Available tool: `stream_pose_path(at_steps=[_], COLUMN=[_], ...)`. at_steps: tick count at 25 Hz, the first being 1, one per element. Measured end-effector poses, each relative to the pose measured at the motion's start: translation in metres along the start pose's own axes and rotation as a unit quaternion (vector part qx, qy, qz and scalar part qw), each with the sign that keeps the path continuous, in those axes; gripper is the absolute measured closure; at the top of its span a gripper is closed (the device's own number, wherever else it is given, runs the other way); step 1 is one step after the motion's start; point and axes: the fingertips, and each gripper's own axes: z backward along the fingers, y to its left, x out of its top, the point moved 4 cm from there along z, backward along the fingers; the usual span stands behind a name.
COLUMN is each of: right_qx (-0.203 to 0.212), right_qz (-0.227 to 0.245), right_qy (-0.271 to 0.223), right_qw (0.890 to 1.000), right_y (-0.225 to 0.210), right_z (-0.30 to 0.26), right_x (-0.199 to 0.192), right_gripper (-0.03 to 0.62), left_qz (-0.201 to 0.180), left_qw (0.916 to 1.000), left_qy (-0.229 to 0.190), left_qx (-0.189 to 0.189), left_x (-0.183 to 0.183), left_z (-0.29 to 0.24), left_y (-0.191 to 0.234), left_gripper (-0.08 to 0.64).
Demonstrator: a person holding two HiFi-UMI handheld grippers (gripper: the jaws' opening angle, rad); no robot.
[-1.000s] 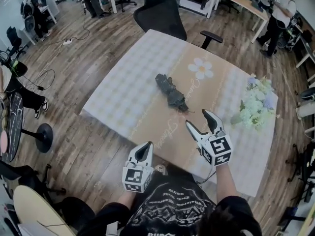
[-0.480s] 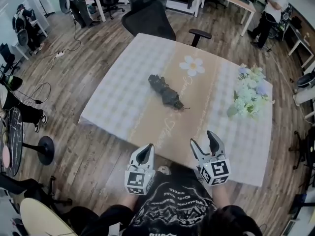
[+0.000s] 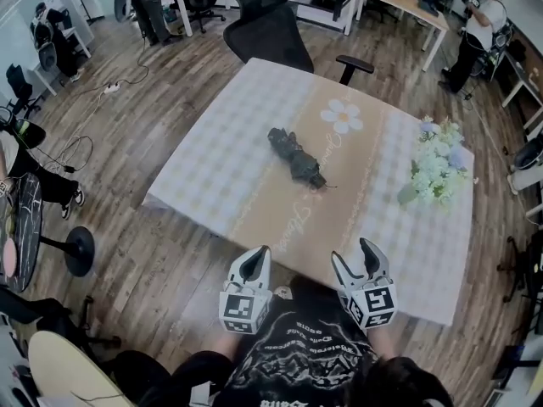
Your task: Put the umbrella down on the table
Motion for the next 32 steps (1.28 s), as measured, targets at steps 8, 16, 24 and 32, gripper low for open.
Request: stream_pose_path(at_steps=[8, 16, 24, 32], right_qx=[0.017, -0.008, -0.001, -0.008], right_qz=[0.006, -0.012, -0.006, -0.003], right_qy=[0.000, -0.014, -0.021, -0.026], right_qw=[1.000, 1.000, 1.000, 1.000], right_y=[0.013, 0.011, 0.019, 0.016], right_z=[0.001, 0.003, 0.008, 0.014], right_x=[0.001, 0.000, 0.004, 0.004], right_gripper=[0.503, 0.583, 0.584, 0.584], left_qz=[-0.012, -0.013, -0.011, -0.013], left_qw=[0.9999, 0.9998, 0.9998, 0.9996], left_qy=[0.004, 0.006, 0.001, 0.000], left_qx=[-0.006, -0.014, -0.015, -0.027], left_x=[0.002, -0.002, -0.003, 0.000], left_z=[0.003, 0.007, 0.009, 0.005], left_y=[-0.009, -0.015, -0.015, -0.023], left_gripper=[0.541, 0.541, 0.541, 0.541])
